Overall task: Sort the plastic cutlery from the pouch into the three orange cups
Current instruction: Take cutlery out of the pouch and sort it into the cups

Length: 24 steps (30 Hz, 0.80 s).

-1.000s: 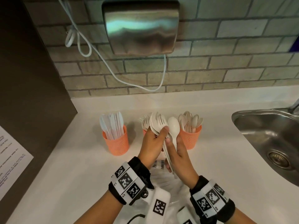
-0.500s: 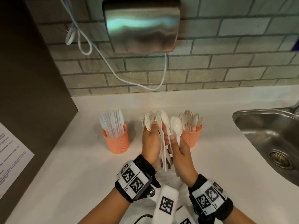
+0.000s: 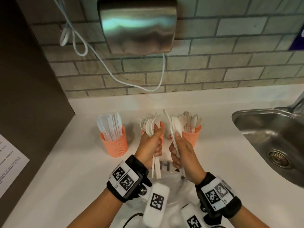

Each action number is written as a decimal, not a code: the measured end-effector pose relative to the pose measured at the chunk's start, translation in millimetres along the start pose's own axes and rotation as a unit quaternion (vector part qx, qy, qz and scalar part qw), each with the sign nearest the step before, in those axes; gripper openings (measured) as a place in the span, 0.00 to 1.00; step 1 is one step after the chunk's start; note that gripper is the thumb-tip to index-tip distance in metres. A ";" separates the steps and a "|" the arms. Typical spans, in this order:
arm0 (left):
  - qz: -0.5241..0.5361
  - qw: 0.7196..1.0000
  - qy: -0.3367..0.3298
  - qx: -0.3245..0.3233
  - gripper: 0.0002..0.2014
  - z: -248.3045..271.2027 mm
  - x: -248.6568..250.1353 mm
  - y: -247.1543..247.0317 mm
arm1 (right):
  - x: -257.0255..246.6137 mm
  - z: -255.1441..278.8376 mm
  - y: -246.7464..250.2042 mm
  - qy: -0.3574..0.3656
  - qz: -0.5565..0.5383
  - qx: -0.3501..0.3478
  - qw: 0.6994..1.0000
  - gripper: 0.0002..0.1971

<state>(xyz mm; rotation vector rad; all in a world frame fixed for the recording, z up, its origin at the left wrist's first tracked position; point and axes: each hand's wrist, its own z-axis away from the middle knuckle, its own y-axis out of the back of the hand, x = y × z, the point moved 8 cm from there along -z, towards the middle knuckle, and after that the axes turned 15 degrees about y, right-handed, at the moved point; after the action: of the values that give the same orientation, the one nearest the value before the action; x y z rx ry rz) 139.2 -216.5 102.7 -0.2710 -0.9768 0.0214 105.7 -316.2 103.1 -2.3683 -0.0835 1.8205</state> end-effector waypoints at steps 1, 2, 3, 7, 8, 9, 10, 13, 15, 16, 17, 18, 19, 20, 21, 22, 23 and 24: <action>-0.007 1.000 0.008 -0.005 0.08 0.3 0.5 -0.4 | -1.1 0.5 0.6 -0.009 -0.006 -0.006 1.000 0.17; -0.013 1.000 0.012 -0.010 0.10 1.2 3.6 -0.5 | -2.8 0.6 2.0 -0.010 -0.002 -0.013 1.000 0.19; -0.026 1.000 0.008 -0.012 0.12 2.9 9.4 0.0 | -4.8 0.5 3.8 -0.006 0.007 -0.018 1.000 0.18; -0.145 0.982 -0.106 0.065 0.21 13.3 62.3 13.4 | -4.5 -0.1 16.6 -0.008 0.018 -0.015 1.000 0.13; -0.201 0.962 -0.157 0.099 0.23 17.3 80.8 16.1 | -4.6 0.3 19.7 -0.013 0.020 -0.015 1.000 0.12; -0.250 0.937 -0.204 0.132 0.24 20.4 98.6 18.3 | -6.1 0.3 22.5 -0.011 0.033 -0.019 0.999 0.10; -0.281 0.916 -0.239 0.156 0.24 21.1 113.7 20.6 | -8.2 -0.1 24.6 -0.007 0.051 -0.026 0.998 0.07; -0.308 0.896 -0.270 0.171 0.20 4.8 137.9 28.0 | -11.6 -1.9 32.2 -0.002 0.095 -0.036 0.995 0.09; -0.311 0.900 -0.261 0.161 0.16 -12.4 139.5 30.3 | -13.4 -2.4 37.5 -0.001 0.102 -0.038 0.994 0.16; -0.315 0.901 -0.250 0.161 0.14 -21.7 136.8 31.0 | -14.8 -2.4 39.3 0.002 0.104 -0.042 0.994 0.17; -0.321 0.902 -0.238 0.162 0.12 -31.1 132.2 31.4 | -16.5 -2.4 41.0 0.005 0.106 -0.048 0.993 0.17; -0.329 0.903 -0.226 0.161 0.10 -39.2 127.0 30.7 | -18.5 -2.4 42.9 0.004 0.108 -0.052 0.993 0.16; -0.341 0.901 -0.213 0.162 0.08 -47.2 121.2 29.5 | -20.3 -2.6 45.1 0.002 0.107 -0.054 0.993 0.15; -0.357 0.897 -0.201 0.163 0.07 -54.0 115.3 27.6 | -22.5 -2.7 47.5 0.002 0.105 -0.055 0.993 0.16; -0.375 0.893 -0.188 0.163 0.07 -60.6 109.5 25.4 | -24.3 -3.0 50.2 0.002 0.103 -0.057 0.993 0.18; -0.393 0.888 -0.175 0.161 0.08 -65.7 104.9 22.7 | -26.2 -3.2 52.6 0.002 0.104 -0.060 0.993 0.20; -0.410 0.883 -0.165 0.158 0.08 -70.7 100.9 20.4 | -28.2 -3.4 55.0 0.001 0.108 -0.064 0.992 0.21; -0.429 0.877 -0.154 0.155 0.09 -75.0 97.5 17.7 | -29.8 -3.6 57.4 -0.001 0.112 -0.067 0.991 0.21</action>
<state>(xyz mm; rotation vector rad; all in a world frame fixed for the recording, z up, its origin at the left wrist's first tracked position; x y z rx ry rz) 257.3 -202.1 138.3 0.4947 -1.3244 -0.6046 98.6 -377.2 123.6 -2.5593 0.0634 1.9729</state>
